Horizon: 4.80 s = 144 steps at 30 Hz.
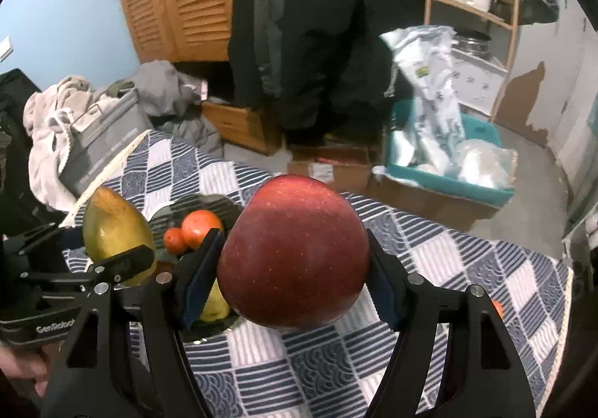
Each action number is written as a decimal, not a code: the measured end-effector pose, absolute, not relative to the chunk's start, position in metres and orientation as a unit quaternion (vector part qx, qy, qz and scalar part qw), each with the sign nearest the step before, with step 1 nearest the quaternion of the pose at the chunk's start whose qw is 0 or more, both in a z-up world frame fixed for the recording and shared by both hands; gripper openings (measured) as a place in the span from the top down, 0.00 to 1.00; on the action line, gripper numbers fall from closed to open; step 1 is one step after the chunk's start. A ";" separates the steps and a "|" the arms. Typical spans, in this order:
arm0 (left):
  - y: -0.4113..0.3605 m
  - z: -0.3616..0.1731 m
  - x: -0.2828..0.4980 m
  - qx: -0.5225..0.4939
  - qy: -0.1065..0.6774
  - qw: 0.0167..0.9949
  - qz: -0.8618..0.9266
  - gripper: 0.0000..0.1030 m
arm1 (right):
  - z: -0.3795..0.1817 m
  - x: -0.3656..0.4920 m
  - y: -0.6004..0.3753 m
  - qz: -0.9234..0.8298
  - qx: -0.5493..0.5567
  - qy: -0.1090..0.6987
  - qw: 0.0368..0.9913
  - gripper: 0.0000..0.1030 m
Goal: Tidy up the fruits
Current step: 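Carry the mango and apple in both tools over the glass bowl, then open both tools to drop the mango and apple into the bowl, then move both open tools toward the two small oranges left on the table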
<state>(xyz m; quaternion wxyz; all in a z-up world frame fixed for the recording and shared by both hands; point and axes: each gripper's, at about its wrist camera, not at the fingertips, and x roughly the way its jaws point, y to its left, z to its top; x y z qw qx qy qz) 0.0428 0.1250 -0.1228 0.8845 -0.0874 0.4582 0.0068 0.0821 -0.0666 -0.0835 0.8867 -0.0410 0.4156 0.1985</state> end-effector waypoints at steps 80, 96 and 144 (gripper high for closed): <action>0.118 -0.122 0.032 -0.087 0.466 0.880 0.001 0.22 | -0.091 0.075 -0.065 0.144 -0.082 0.424 0.890 0.27; 0.071 -0.096 0.025 -0.053 0.447 0.892 -0.026 0.20 | -0.062 0.050 -0.118 0.111 -0.072 0.395 0.909 0.23; -0.097 -0.119 0.051 0.042 0.482 0.868 -0.112 0.16 | -0.082 0.020 -0.313 -0.022 -0.002 0.417 0.909 0.23</action>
